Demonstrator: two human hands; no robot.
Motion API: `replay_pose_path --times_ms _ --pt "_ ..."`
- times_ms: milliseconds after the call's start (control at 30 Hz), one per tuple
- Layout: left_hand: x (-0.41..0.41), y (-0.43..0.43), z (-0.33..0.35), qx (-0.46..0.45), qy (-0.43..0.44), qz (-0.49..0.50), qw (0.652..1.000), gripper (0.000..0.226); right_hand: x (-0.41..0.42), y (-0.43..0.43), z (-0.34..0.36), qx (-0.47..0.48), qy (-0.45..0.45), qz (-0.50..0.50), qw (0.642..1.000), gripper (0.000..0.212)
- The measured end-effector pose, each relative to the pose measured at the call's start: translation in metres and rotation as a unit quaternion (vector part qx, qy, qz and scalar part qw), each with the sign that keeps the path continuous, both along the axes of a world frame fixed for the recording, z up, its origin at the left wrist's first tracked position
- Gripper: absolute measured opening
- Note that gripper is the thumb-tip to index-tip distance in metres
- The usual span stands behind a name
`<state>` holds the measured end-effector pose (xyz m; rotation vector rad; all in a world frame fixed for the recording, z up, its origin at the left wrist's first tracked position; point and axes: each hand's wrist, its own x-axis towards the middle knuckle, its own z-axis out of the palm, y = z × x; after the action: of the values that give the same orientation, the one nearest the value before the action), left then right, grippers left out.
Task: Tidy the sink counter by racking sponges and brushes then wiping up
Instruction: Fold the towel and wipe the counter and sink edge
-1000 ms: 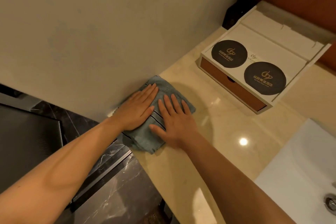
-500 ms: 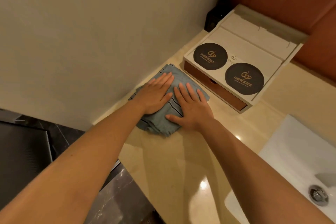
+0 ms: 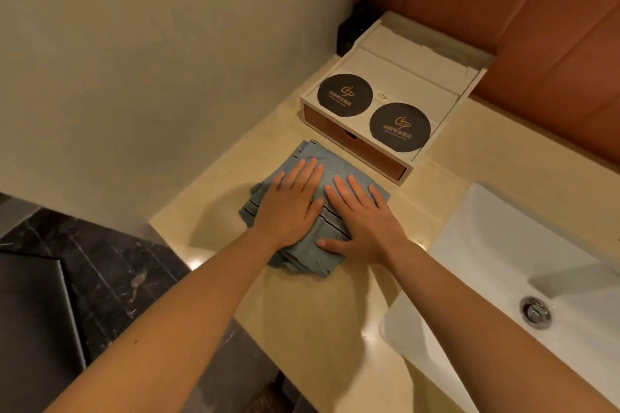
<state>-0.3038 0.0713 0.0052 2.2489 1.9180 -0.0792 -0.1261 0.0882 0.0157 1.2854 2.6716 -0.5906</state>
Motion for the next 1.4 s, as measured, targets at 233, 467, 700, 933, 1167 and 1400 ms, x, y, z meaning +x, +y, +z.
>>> replay_pose_path --times_ms 233,467,700,933,1167,1400 --pt "0.063 -0.048 -0.002 -0.008 -0.016 -0.014 1.000 0.068 0.067 -0.056 -0.002 -0.004 0.021 -0.022 1.000 0.098" --pt "0.096 -0.075 -0.003 -0.001 -0.010 -0.035 0.999 0.066 0.110 -0.093 -0.009 -0.013 0.072 -0.040 0.997 0.087" --pt "0.077 -0.047 0.007 0.037 -0.026 -0.163 0.986 0.062 0.114 -0.098 -0.010 -0.102 0.274 -0.356 0.888 0.074" --pt "0.081 -0.049 -0.009 0.015 -0.011 -0.199 0.980 0.066 0.120 -0.082 -0.005 -0.288 0.410 -0.490 0.714 0.019" --pt "0.113 -0.033 -0.010 0.015 -0.033 -0.221 0.975 0.063 0.150 -0.073 0.006 -0.210 0.417 -0.511 0.722 0.008" --pt "0.171 0.003 -0.013 0.030 -0.090 -0.235 0.967 0.063 0.186 -0.044 0.015 -0.103 0.439 -0.551 0.702 0.007"
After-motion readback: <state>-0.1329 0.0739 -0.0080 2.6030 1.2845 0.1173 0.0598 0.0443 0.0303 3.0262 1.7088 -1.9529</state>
